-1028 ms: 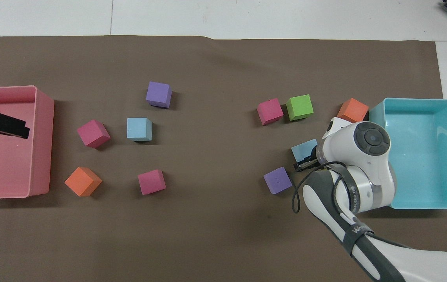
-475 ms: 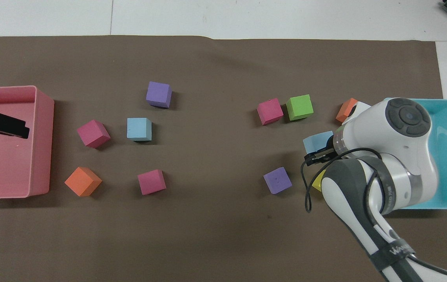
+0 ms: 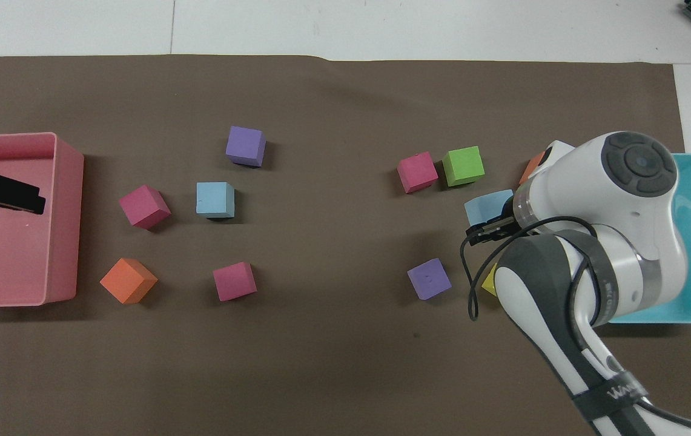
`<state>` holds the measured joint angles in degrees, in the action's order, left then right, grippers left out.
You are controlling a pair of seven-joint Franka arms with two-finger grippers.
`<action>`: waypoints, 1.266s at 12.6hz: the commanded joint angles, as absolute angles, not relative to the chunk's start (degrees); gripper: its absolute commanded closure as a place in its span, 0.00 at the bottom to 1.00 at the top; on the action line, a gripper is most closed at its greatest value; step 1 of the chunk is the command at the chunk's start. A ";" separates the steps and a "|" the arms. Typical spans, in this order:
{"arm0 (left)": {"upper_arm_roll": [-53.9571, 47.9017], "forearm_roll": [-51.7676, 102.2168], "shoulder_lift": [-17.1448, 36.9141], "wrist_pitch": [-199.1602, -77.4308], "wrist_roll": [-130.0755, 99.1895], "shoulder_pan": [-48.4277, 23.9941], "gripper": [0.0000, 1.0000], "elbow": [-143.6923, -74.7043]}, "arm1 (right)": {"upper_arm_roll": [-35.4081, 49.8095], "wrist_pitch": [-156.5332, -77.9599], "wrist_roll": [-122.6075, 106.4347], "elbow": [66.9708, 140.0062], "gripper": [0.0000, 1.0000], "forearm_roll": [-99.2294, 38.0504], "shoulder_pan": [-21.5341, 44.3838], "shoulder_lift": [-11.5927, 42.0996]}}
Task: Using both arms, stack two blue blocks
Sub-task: 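Lift and carry the light blue cube toward the table center with the right gripper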
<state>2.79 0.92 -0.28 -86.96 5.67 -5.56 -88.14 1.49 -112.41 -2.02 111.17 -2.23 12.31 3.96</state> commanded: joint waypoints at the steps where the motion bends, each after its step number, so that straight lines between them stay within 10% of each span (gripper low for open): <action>1: 2.29 0.70 -1.14 -86.22 5.98 -4.75 0.00 -88.59 | 1.76 -107.95 4.45 101.20 1.00 -2.37 15.89 9.47; 8: 2.29 0.70 -1.14 -86.22 5.98 -4.75 0.00 -88.59 | 1.85 -107.84 21.33 84.22 1.00 -2.46 26.97 26.52; 16: 2.29 0.70 -1.14 -86.22 5.98 -4.75 0.00 -88.59 | 2.02 -115.13 28.04 83.58 1.00 -3.43 31.90 32.87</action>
<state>2.79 0.92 -0.28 -86.96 5.67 -5.56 -88.14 1.91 -114.25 26.76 85.15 -2.23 31.44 30.98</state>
